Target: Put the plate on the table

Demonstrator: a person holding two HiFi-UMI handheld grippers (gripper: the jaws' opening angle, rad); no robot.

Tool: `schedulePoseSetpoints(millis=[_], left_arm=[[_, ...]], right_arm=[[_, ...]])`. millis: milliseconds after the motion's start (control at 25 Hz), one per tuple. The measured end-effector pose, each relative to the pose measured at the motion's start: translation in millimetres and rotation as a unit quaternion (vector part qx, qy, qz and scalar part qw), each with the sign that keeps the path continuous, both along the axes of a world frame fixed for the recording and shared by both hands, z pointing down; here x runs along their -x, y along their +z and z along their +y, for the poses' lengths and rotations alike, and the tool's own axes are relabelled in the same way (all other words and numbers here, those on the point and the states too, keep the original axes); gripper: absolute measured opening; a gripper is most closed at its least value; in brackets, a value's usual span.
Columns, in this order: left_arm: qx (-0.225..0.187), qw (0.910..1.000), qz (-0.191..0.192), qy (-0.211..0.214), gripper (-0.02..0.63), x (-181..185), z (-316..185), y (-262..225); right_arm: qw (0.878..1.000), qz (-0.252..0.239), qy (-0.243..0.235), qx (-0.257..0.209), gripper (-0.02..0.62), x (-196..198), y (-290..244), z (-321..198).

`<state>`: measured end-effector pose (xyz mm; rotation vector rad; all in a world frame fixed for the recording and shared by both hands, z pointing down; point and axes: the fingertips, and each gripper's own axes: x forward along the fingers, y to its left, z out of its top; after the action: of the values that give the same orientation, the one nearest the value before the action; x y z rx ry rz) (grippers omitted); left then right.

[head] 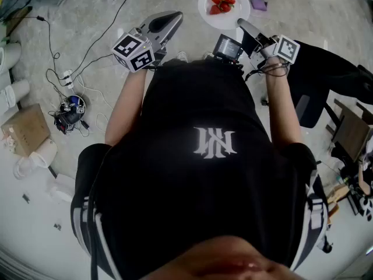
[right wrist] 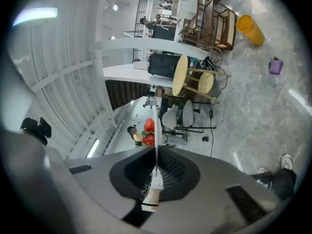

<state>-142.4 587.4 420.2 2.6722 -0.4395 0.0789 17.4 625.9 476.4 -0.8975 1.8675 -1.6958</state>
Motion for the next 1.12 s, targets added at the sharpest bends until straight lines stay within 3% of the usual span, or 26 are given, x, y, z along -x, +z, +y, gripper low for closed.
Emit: schedulePoseSetpoints(millis=[1120], left_arm=[[-0.018, 0.9993, -0.03, -0.014, 0.008, -6.9, 0.5, 7.4]], right_arm=[[0.999, -0.021, -0.005, -0.037, 0.013, -9.9, -15.5, -8.4]])
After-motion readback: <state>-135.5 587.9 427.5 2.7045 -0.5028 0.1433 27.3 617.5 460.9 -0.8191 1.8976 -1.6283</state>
